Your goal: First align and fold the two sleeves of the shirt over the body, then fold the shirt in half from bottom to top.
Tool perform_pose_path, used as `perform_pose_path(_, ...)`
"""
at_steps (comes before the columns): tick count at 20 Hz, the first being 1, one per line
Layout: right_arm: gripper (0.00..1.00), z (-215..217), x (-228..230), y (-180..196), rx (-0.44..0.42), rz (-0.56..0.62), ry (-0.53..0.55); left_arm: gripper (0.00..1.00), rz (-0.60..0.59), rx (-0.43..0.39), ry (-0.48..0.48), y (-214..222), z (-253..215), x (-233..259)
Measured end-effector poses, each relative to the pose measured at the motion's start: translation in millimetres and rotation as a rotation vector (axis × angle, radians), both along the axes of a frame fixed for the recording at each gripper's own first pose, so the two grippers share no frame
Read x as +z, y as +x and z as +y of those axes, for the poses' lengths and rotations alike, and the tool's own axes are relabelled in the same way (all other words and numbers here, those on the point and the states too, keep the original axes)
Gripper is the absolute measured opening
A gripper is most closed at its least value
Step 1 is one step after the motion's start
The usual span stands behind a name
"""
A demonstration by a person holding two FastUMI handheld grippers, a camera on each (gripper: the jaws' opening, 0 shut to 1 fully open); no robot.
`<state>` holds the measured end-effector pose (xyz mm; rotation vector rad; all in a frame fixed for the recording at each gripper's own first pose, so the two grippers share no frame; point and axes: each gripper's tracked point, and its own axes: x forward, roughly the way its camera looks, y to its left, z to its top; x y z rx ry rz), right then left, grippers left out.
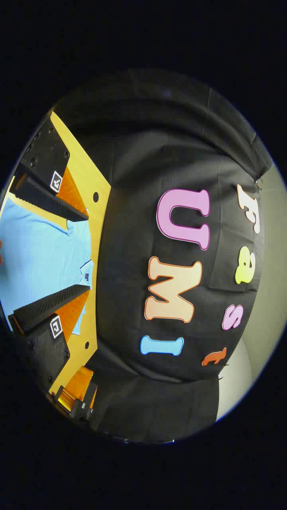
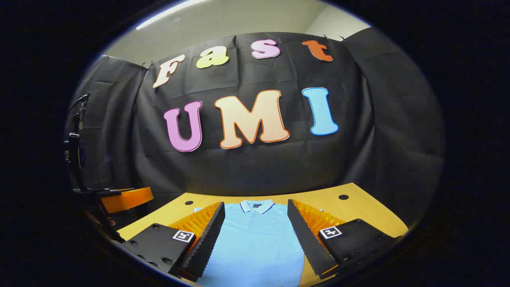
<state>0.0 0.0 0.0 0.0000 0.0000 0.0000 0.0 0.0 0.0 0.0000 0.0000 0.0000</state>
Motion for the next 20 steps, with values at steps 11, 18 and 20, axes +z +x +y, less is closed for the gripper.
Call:
perform_pose_path(11,0.98,-35.8,-14.5,7.5,-0.043,0.06,-0.003,0.95,0.045,0.006,0.015,-0.8,-15.2,-13.5)
perform_pose_path(18,0.98,-51.6,-22.0,20.1,-0.059,0.089,0.01,0.95,0.069,0.011,0.013,-0.9,-14.3,-19.1)
perform_pose_path(20,0.98,-54.4,-28.6,27.5,-0.054,0.107,-0.003,0.95,0.079,0.018,0.012,-1.2,-13.2,-23.2)
